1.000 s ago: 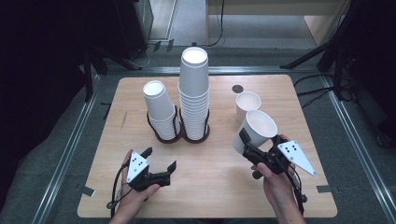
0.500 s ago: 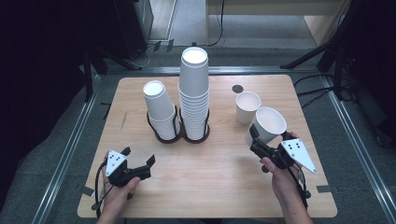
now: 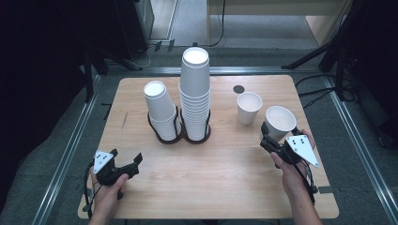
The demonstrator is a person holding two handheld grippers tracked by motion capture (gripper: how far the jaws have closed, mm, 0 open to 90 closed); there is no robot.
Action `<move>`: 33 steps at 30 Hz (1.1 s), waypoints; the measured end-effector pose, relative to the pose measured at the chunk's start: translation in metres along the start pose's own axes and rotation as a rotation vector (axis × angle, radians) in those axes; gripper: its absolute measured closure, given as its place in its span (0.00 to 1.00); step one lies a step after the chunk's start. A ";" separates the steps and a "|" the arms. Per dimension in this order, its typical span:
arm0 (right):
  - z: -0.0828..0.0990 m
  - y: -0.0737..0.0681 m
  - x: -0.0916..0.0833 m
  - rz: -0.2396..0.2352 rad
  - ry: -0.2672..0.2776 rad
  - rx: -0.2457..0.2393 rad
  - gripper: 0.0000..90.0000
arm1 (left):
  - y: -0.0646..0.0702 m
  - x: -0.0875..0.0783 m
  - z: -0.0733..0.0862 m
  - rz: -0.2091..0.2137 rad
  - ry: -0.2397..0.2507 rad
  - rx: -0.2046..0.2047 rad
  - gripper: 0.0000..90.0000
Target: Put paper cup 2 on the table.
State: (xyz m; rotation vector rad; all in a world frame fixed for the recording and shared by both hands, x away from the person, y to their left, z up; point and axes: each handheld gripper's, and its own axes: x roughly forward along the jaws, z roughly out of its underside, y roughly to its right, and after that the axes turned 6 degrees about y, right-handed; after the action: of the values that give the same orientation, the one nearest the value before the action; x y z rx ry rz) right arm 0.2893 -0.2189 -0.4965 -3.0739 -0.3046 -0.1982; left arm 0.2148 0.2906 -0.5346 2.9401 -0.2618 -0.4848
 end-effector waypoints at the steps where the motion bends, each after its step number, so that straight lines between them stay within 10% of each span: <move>1: 0.002 0.002 0.001 0.002 -0.006 0.000 0.16 | -0.002 0.000 0.000 -0.009 -0.005 0.001 0.00; 33: 0.046 0.010 0.032 0.037 -0.261 -0.044 0.15 | -0.023 0.002 0.005 -0.062 -0.037 -0.054 0.00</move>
State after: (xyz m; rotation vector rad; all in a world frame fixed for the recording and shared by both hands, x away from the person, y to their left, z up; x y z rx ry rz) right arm 0.3278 -0.2195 -0.5386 -3.1457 -0.2557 0.2031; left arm 0.2180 0.3119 -0.5438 2.8962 -0.1594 -0.5456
